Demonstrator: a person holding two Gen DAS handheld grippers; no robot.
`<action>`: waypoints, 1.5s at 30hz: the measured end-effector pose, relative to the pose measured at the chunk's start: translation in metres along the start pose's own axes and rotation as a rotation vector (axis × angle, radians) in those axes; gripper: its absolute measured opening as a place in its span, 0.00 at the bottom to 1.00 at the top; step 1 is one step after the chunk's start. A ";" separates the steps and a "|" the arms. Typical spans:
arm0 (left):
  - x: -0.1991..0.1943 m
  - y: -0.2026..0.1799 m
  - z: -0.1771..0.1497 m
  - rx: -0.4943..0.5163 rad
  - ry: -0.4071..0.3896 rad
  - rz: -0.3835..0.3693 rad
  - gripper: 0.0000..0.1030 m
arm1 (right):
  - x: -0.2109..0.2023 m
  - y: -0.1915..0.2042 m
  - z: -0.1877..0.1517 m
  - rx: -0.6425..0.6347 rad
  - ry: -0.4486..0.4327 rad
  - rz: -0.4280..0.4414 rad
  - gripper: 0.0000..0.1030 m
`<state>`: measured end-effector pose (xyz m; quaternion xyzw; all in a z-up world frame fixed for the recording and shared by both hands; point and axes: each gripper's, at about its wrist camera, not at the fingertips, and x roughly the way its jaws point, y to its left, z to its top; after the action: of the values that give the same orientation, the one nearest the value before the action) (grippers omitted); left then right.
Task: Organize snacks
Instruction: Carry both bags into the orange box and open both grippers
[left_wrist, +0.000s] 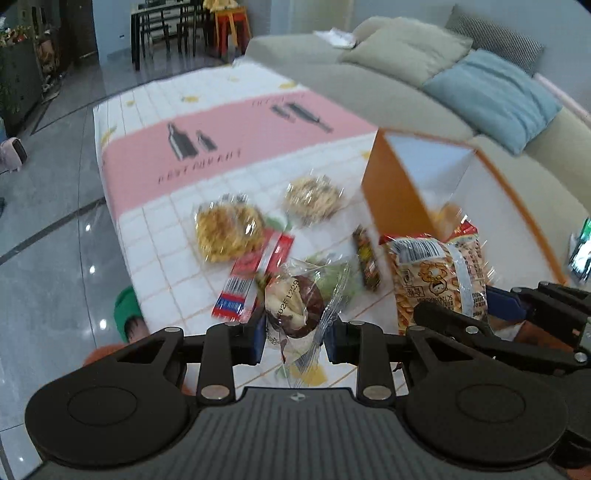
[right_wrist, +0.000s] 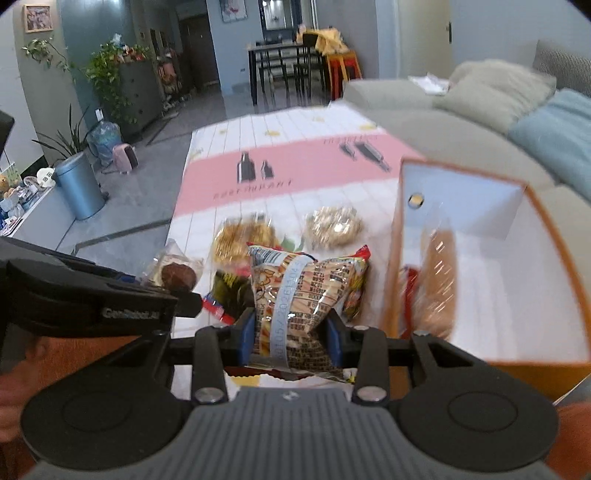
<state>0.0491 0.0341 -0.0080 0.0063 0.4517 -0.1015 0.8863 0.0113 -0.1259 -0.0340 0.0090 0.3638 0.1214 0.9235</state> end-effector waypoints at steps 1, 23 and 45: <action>-0.005 -0.004 0.005 -0.003 -0.012 -0.008 0.33 | -0.005 -0.005 0.004 -0.003 -0.013 -0.012 0.36; 0.021 -0.148 0.081 0.149 0.074 -0.285 0.33 | -0.025 -0.148 0.024 0.039 0.088 -0.201 0.37; 0.113 -0.199 0.086 0.231 0.454 -0.163 0.34 | 0.047 -0.204 0.016 0.099 0.387 0.001 0.36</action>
<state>0.1452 -0.1895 -0.0314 0.0938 0.6234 -0.2195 0.7446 0.0999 -0.3122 -0.0747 0.0313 0.5400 0.1034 0.8347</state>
